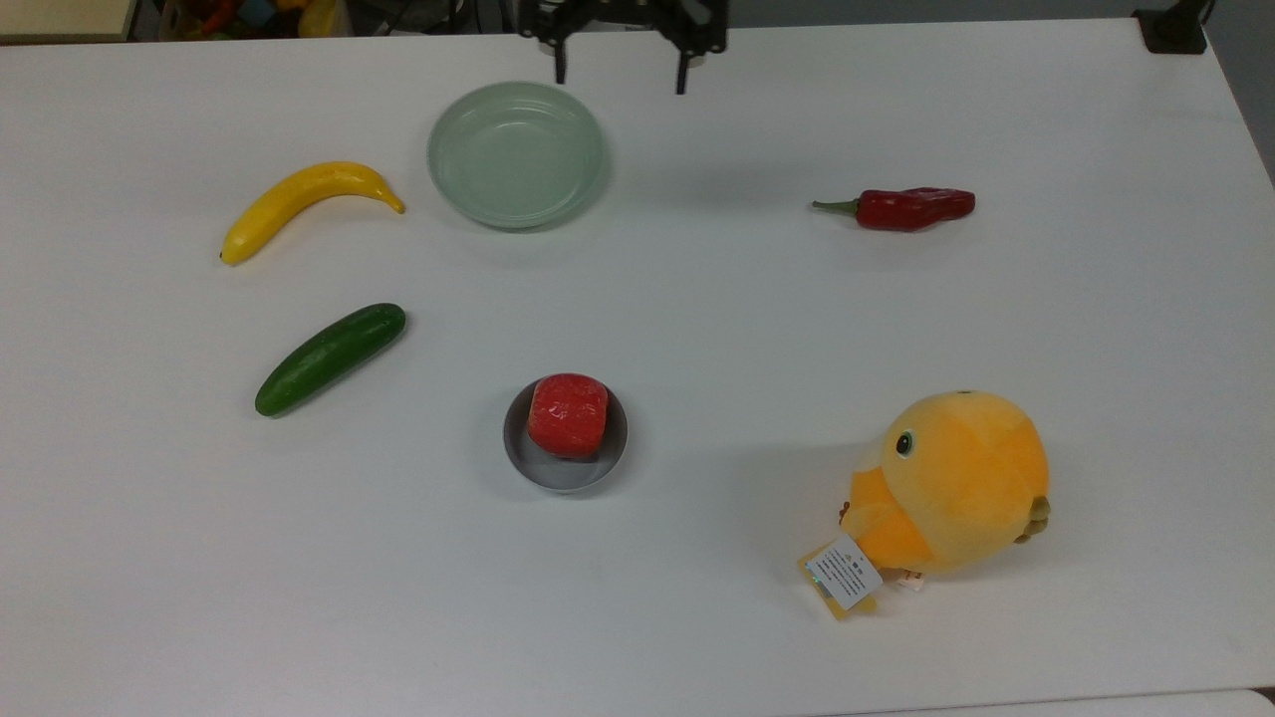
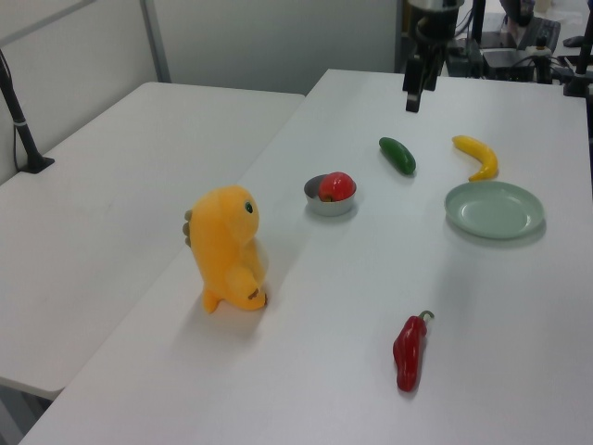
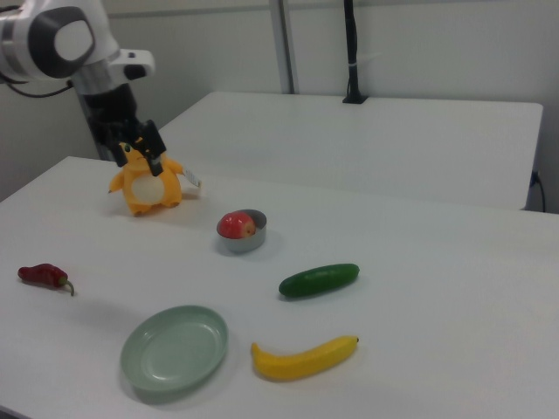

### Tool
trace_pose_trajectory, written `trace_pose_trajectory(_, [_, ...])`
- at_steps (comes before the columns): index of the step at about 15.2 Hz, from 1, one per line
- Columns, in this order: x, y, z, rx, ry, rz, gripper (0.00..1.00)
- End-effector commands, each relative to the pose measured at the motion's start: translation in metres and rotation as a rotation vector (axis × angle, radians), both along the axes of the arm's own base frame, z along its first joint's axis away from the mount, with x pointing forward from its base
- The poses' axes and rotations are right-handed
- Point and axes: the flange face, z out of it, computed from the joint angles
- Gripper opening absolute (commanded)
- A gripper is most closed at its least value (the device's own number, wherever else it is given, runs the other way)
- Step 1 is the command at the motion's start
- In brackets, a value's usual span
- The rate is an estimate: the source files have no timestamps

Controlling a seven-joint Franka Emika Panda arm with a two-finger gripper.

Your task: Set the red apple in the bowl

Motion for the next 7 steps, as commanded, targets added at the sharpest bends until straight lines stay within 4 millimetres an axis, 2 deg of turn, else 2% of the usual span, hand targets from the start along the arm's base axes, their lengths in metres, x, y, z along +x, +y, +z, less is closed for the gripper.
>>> trace_pose_trajectory(1, [-0.007, -0.025, 0.010, 0.050, -0.029, 0.013, 1.00])
trace_pose_trajectory(3, [-0.005, -0.036, 0.010, 0.062, -0.028, -0.003, 1.00])
trace_pose_trajectory(7, [-0.002, -0.035, 0.005, 0.062, -0.020, -0.002, 1.00])
